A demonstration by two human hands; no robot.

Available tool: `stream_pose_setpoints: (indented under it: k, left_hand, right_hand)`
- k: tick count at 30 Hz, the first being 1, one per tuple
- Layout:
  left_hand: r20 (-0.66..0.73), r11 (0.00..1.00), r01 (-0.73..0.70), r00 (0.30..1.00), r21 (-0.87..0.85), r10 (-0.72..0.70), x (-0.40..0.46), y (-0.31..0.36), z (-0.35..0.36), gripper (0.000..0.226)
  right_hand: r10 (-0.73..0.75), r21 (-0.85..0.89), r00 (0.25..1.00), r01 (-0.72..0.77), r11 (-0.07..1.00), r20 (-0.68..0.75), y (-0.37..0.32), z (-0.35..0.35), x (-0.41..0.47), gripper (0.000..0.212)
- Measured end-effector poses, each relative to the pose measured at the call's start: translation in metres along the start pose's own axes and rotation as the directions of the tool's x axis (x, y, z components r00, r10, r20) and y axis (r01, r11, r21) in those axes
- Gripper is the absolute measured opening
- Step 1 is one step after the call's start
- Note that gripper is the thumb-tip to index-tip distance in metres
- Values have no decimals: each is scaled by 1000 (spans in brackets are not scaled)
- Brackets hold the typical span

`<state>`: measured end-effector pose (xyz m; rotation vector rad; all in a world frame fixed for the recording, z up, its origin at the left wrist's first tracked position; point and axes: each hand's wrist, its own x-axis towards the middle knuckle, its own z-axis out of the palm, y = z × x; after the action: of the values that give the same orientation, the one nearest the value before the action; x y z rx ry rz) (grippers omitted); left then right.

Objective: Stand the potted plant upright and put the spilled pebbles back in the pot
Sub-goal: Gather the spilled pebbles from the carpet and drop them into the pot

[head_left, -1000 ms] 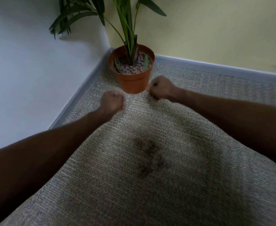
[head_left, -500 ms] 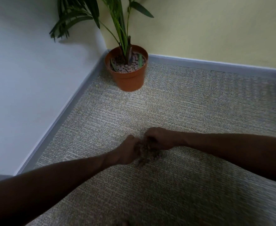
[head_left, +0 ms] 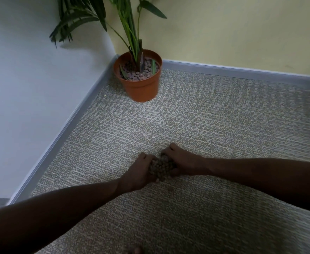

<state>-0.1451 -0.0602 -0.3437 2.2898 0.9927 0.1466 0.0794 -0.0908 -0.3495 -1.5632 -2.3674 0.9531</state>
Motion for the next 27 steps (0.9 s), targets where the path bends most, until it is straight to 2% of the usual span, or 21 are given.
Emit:
stream_pose_setpoints:
  k: [2, 5, 7, 15, 21, 27]
  left_hand:
    - [-22, 1000, -3, 1000, 14, 3, 1, 0, 0, 59]
    - [-122, 997, -14, 992, 70, 22, 3, 3, 1, 31]
    - [-141, 996, 12, 990, 92, 1, 4, 6, 0, 18]
    - [-135, 992, 49, 990, 117, -33, 12, 14, -3, 11]
    - [-134, 995, 102, 986, 7, -100, 12, 13, -8, 6]
    - [-155, 988, 146, 976, -46, -152, 11, 14, -11, 6]
  right_hand:
    - [-5, 8, 1000, 5, 1000, -24, -4, 2, 6, 66]
    - [-30, 12, 999, 30, 999, -26, -13, 2, 12, 51]
    - [-41, 5, 999, 42, 999, -23, -16, 1, 14, 43]
    - [-59, -15, 997, 58, 998, -39, -21, -9, 17, 34]
    - [-49, -40, 997, 47, 998, -53, -27, -17, 15, 20]
    - [-23, -30, 1000, 23, 999, -19, -36, -23, 19, 23]
